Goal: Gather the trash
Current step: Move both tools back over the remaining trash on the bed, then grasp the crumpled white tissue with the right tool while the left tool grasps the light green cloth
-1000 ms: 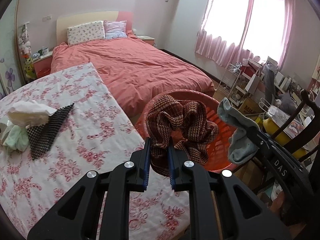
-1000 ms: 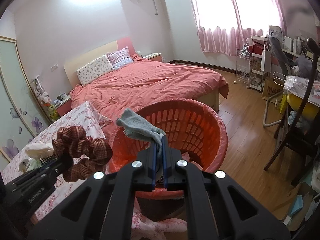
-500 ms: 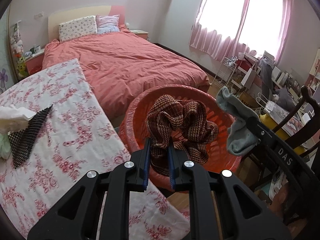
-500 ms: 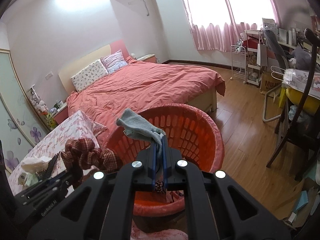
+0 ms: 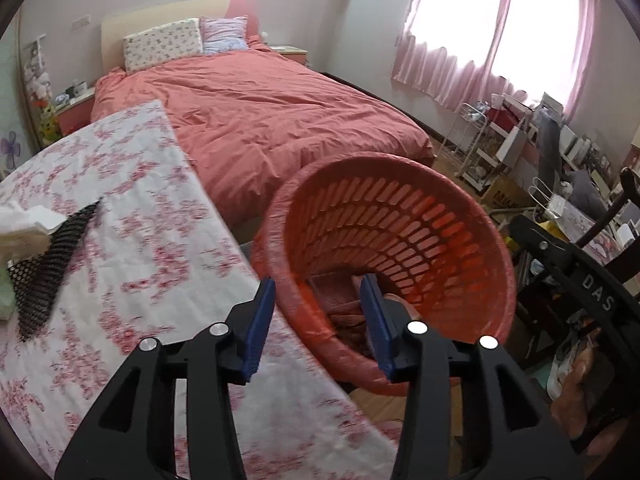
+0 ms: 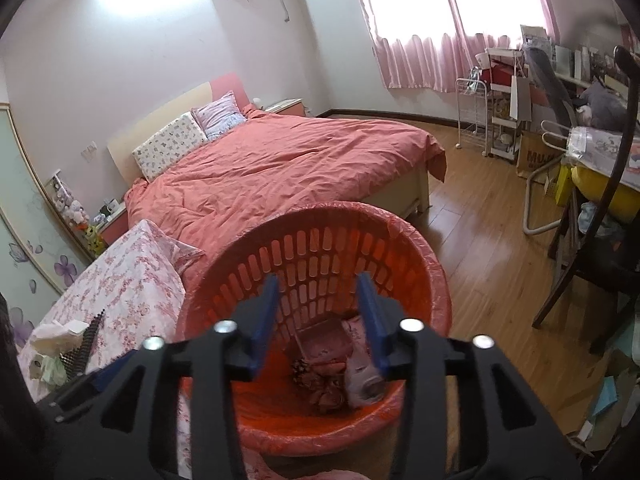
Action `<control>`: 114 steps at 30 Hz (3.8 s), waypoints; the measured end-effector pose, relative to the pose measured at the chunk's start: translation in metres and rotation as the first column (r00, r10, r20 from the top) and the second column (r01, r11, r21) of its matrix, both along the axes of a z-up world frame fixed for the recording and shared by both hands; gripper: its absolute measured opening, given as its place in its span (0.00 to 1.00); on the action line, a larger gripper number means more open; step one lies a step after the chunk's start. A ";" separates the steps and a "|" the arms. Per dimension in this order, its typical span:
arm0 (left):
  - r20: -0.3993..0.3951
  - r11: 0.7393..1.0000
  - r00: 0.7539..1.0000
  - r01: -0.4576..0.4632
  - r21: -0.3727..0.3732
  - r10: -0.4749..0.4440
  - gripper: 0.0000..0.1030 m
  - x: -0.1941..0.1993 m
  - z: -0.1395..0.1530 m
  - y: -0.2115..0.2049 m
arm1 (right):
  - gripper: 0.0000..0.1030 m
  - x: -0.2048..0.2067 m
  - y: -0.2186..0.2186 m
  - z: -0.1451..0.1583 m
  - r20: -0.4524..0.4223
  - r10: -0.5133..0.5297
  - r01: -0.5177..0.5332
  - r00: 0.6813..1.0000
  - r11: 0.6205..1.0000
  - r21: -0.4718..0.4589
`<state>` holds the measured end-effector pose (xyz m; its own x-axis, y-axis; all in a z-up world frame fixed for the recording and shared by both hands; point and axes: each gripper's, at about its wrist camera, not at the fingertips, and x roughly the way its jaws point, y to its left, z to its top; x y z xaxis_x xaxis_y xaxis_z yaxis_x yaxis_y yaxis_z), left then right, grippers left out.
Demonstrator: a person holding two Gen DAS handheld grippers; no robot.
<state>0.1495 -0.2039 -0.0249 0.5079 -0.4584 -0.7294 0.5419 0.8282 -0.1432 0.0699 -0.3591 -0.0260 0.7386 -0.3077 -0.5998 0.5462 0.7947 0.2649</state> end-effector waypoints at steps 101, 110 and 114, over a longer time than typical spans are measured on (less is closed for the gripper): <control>0.031 0.896 0.896 -0.443 0.015 0.442 0.64 0.073 0.003 0.284 | 0.13 0.116 0.297 0.049 0.045 0.475 -0.468 0.879 0.876 -0.114; 0.008 0.898 0.902 -0.430 0.088 0.431 0.56 0.085 -0.014 0.259 | 0.13 0.105 0.264 0.036 0.023 0.429 -0.426 0.903 0.901 -0.082; 0.017 0.899 0.906 -0.422 0.113 0.423 0.26 0.085 -0.019 0.254 | 0.13 0.098 0.252 0.035 0.023 0.411 -0.408 0.911 0.910 -0.073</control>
